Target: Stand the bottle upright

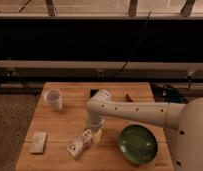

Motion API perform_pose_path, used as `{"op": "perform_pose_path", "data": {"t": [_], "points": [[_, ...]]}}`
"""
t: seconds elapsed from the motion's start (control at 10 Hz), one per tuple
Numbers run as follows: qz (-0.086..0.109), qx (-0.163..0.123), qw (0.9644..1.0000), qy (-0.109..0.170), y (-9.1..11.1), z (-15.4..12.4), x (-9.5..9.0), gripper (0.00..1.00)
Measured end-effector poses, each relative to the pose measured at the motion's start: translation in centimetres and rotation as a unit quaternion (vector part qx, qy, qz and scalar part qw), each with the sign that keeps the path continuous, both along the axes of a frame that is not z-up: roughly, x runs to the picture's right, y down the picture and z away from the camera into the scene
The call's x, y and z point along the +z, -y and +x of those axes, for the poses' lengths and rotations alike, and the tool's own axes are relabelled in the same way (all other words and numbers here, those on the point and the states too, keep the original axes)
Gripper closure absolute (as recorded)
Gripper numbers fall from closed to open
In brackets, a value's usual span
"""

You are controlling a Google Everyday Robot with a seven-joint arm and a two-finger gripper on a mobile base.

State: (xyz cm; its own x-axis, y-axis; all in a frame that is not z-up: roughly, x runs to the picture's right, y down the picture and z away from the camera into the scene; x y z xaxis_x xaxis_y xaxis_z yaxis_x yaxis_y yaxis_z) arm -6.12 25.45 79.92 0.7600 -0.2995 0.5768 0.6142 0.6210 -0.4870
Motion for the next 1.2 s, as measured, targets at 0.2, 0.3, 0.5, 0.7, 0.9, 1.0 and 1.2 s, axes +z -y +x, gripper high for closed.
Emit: {"op": "perform_pose_path", "data": {"t": [0.2, 0.3, 0.5, 0.7, 0.9, 1.0, 1.2], "points": [[0.004, -0.005, 1.0, -0.001, 0.0, 0.0, -0.1, 0.63], [0.008, -0.008, 0.9999, 0.0, 0.1, -0.2, -0.3, 0.74], [0.018, -0.01, 0.9998, 0.002, 0.5, 0.0, -0.4, 0.94], [0.034, -0.02, 0.9991, 0.013, 1.2, 0.8, -0.2, 1.0], [0.051, -0.031, 0.9979, 0.023, 2.2, 1.5, -0.1, 1.0], [0.062, -0.039, 0.9969, 0.029, 3.0, 1.9, -0.1, 1.0], [0.091, -0.065, 0.9925, 0.05, 5.0, 2.7, -0.3, 1.0]]}}
